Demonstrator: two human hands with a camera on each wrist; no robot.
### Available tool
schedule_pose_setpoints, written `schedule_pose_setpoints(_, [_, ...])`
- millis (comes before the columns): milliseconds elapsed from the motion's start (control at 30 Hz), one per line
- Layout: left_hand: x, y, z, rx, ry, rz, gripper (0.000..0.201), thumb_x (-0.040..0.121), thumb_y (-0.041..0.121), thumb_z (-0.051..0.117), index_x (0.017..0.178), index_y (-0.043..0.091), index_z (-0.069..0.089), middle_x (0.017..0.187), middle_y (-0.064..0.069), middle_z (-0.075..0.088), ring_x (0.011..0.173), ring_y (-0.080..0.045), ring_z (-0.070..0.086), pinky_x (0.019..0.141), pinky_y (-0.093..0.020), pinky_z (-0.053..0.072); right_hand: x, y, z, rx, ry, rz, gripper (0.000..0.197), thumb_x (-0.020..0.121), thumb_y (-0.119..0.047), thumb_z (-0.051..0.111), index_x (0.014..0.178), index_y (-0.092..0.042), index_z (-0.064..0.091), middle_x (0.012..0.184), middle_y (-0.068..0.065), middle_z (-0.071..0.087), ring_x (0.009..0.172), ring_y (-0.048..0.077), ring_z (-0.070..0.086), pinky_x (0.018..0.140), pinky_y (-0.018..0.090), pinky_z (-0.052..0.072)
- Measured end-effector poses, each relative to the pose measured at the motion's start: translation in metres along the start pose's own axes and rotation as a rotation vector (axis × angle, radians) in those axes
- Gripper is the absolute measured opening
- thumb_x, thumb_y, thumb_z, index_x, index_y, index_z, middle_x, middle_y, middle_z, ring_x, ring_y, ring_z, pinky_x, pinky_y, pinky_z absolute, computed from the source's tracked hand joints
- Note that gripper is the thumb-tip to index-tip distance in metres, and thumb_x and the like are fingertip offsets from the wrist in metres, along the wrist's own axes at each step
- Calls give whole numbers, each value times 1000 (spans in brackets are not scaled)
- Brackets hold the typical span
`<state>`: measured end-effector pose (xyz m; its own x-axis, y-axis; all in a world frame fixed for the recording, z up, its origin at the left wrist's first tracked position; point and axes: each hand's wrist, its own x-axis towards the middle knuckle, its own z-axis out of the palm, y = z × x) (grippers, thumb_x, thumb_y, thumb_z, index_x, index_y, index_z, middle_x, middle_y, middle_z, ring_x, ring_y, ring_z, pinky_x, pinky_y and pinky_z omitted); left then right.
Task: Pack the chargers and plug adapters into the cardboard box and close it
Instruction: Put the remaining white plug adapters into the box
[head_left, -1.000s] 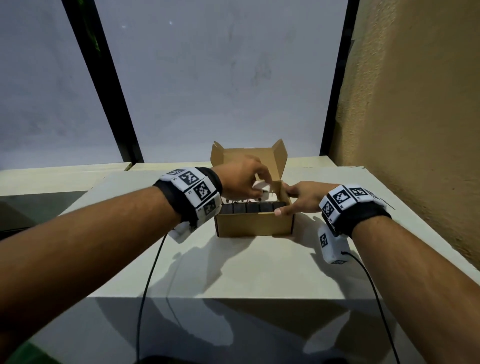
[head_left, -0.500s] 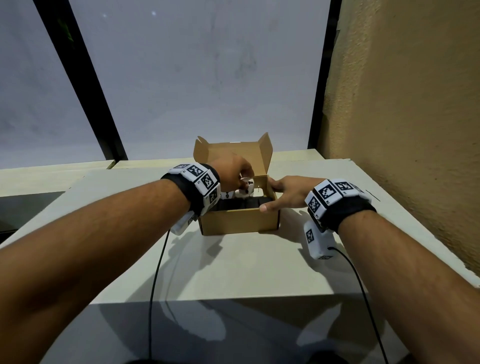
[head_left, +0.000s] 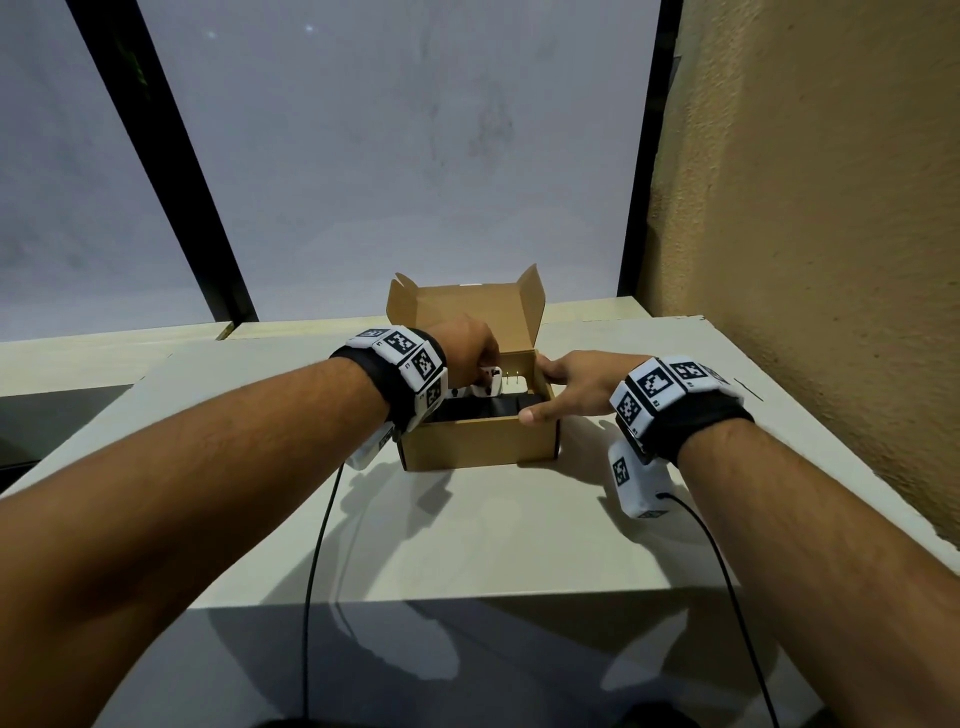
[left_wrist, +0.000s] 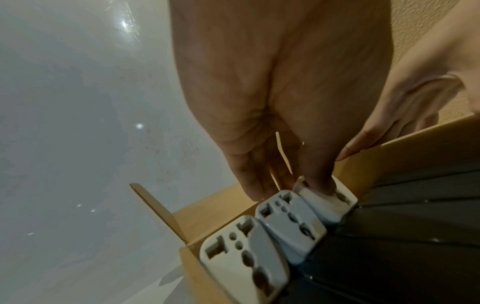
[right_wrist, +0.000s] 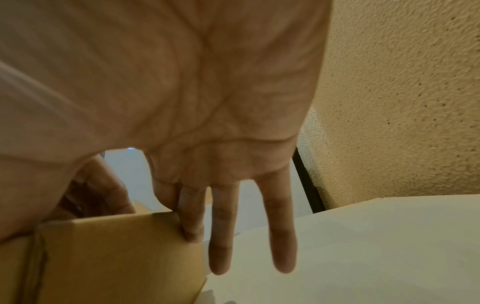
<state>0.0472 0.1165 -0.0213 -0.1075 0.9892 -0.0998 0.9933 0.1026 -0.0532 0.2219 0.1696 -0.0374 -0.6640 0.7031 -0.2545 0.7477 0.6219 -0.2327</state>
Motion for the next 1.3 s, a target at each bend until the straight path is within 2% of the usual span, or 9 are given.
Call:
schedule_pose_setpoints(433, [0, 4, 1, 30, -42, -43, 32, 91, 14, 60, 122, 14, 65, 115, -7, 68, 104, -26, 62, 92, -35, 52, 0, 0, 0, -19, -1, -16, 105, 76, -74, 54, 156, -19, 13, 155, 5, 36, 139, 26, 37, 115, 41, 30])
schedule_pose_setpoints(600, [-6, -1, 1, -3, 18, -38, 35, 90, 37, 62, 118, 16, 67, 116, -4, 67, 104, -23, 61, 89, -34, 51, 1, 2, 0, -1, -12, -29, 107, 75, -75, 54, 156, -21, 11, 155, 3, 36, 139, 25, 38, 114, 39, 30])
schedule_pose_setpoints(767, [-25, -32, -14, -268, 245, -77, 44, 92, 43, 57, 126, 17, 61, 132, -2, 59, 120, -19, 55, 100, -33, 43, 3, 11, -8, 17, -46, -63, 97, 72, -80, 49, 153, -34, 20, 151, -2, 43, 136, 22, 43, 113, 42, 31])
schedule_pose_setpoints(900, [-36, -68, -14, -493, 427, -238, 44, 94, 33, 55, 133, 11, 54, 133, -4, 58, 104, -18, 61, 87, -18, 46, 10, 29, -24, 131, 117, -29, 75, 80, -66, 56, 144, -27, 46, 144, -4, 52, 120, 20, 57, 104, 42, 44])
schedule_pose_setpoints(1000, [-37, -93, 0, -588, 419, -372, 54, 96, 38, 50, 139, 6, 46, 139, -10, 53, 124, -25, 52, 103, -33, 40, 26, 35, -33, 390, 192, 30, 70, 86, -49, 63, 145, -17, 44, 139, 1, 57, 113, 22, 61, 83, 36, 56])
schedule_pose_setpoints(1067, [-34, -104, 9, -730, 413, -432, 60, 96, 43, 47, 143, 6, 39, 146, -11, 46, 132, -26, 46, 109, -36, 36, 37, 31, -35, 522, 191, 65, 76, 87, -44, 64, 149, -13, 34, 140, 4, 55, 120, 23, 58, 84, 38, 56])
schedule_pose_setpoints(1133, [-32, -107, 15, -935, 400, -448, 62, 97, 45, 46, 144, 4, 37, 147, -12, 44, 125, -29, 51, 107, -41, 40, 47, 25, -34, 592, 193, 75, 80, 87, -45, 64, 150, -10, 31, 137, 7, 57, 123, 24, 56, 91, 43, 54])
schedule_pose_setpoints(1200, [-33, -103, 18, -1198, 351, -398, 51, 99, 42, 43, 134, 5, 48, 138, -11, 52, 112, -27, 57, 97, -38, 48, 56, 18, -31, 657, 170, 44, 73, 89, -43, 63, 147, -8, 37, 136, 7, 58, 125, 23, 54, 96, 43, 52])
schedule_pose_setpoints(1300, [-39, -90, 14, -1450, 320, -306, 32, 102, 37, 39, 107, 14, 60, 117, -11, 64, 94, -26, 60, 84, -35, 51, 62, 6, -27, 790, 136, -24, 44, 93, -25, 61, 135, -13, 52, 130, 8, 62, 121, 24, 56, 101, 41, 47])
